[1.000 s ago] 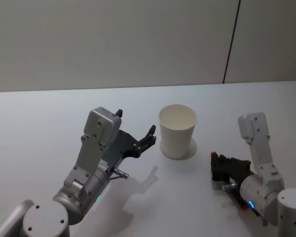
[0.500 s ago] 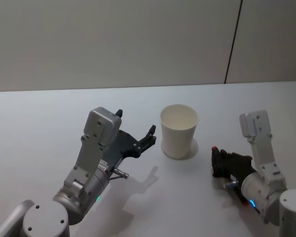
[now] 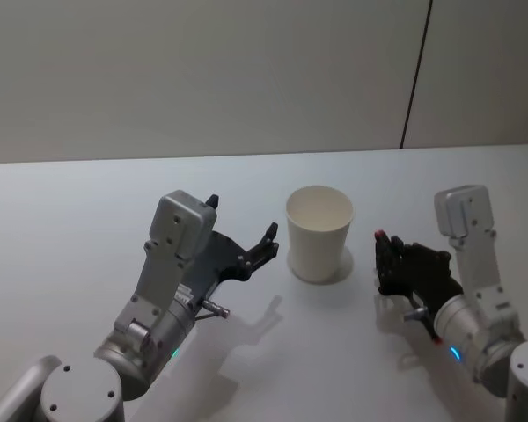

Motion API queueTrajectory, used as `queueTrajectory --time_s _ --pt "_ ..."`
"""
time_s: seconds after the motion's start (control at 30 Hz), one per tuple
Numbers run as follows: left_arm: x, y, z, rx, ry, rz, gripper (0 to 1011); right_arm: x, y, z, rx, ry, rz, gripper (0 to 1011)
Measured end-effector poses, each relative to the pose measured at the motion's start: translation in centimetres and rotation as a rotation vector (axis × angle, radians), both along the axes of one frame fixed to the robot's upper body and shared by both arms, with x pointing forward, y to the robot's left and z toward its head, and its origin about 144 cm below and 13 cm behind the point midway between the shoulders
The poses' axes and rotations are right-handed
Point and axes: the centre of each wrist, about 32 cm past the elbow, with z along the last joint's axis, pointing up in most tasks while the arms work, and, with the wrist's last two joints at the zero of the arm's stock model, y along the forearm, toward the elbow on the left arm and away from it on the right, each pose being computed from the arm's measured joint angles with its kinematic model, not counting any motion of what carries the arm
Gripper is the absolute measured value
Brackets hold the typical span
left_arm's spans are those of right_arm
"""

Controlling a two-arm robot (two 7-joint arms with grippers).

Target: Place the pen into the pen holder.

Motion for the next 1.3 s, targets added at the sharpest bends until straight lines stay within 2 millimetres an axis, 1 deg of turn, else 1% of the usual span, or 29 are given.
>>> queueTrajectory --time_s 0.83,1.13,1.3 --pt "0.0 0.0 0.0 0.000 0.000 0.000 1000 -0.4 -1.5 1.1 -0.015 -0.394 0.185 173" --pt "0.0 0.0 0.0 0.000 0.000 0.000 1000 0.0 -2.2 1.6 -0.008 -0.546 0.291 173" --pt "0.0 0.0 0.0 0.000 0.000 0.000 1000 0.6 -2.7 1.7 0.005 -0.635 0.368 173"
